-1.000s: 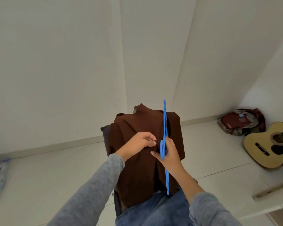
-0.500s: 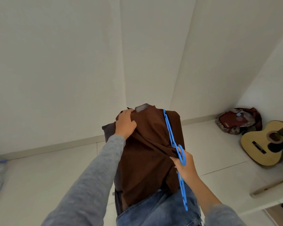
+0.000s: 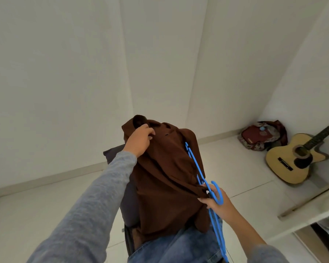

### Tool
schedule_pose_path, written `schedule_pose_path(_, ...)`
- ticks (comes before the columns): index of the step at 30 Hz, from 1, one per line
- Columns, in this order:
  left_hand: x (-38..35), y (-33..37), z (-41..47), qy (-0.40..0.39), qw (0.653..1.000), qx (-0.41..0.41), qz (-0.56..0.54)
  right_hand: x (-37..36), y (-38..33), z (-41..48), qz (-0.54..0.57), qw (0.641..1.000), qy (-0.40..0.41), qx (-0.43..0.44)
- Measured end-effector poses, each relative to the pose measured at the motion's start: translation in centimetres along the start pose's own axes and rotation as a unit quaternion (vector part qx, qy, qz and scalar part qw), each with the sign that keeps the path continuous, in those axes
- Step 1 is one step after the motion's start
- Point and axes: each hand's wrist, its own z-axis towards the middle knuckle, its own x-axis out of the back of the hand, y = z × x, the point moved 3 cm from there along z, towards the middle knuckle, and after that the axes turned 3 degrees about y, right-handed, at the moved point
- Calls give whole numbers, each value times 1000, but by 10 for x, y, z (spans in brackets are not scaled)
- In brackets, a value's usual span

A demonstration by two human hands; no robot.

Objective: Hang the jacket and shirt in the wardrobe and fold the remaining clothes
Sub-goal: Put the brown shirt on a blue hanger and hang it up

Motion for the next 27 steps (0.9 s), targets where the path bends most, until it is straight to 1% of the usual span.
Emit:
schedule_pose_path(1, 10, 5, 2, 14, 999, 4, -35, 1, -4, 0, 1, 999, -38, -15)
schedule_pose_path(3, 30, 16, 5, 44, 993, 15, -112, 4, -13, 1, 3, 995, -97, -13)
schedule_pose_path(5, 47, 30, 5, 42, 987, 10, -156, 7, -29, 3, 29, 995, -97, -6)
schedule_pose_path(7, 60, 46, 0, 13, 986, -3, -169, 8, -49, 3, 59, 997, -59, 3)
schedule_pose_path(9, 65, 63, -4, -17, 985, -22, -170, 5, -69, 7, 65, 998, -14, 15)
schedule_pose_path(12, 71, 91, -15, -29, 980, -57, -187, -4, -99, 12, 99, 993, 49, 37)
schedule_pose_path(14, 75, 108, -19, -32, 977, -73, -197, -9, -114, 15, 113, 990, 68, 48)
schedule_pose_path(16, 81, 120, -24, -29, 976, -72, -204, -13, -126, 13, 88, 990, 87, 62)
schedule_pose_path(19, 89, 119, -31, -27, 980, -61, -187, -7, -136, 7, 55, 983, 150, 87)
schedule_pose_path(21, 89, 104, -37, -61, 978, -18, -197, 1, -135, 5, 57, 979, 178, 78)
schedule_pose_path(23, 76, 87, -51, -128, 973, 29, -190, 6, -130, 4, 67, 976, 196, 63)
schedule_pose_path(25, 51, 73, -69, -215, 966, 58, -135, 11, -121, -1, 64, 975, 208, 47)
schedule_pose_path(27, 21, 58, -90, -319, 938, 87, -101, 16, -113, -5, 49, 974, 220, 34)
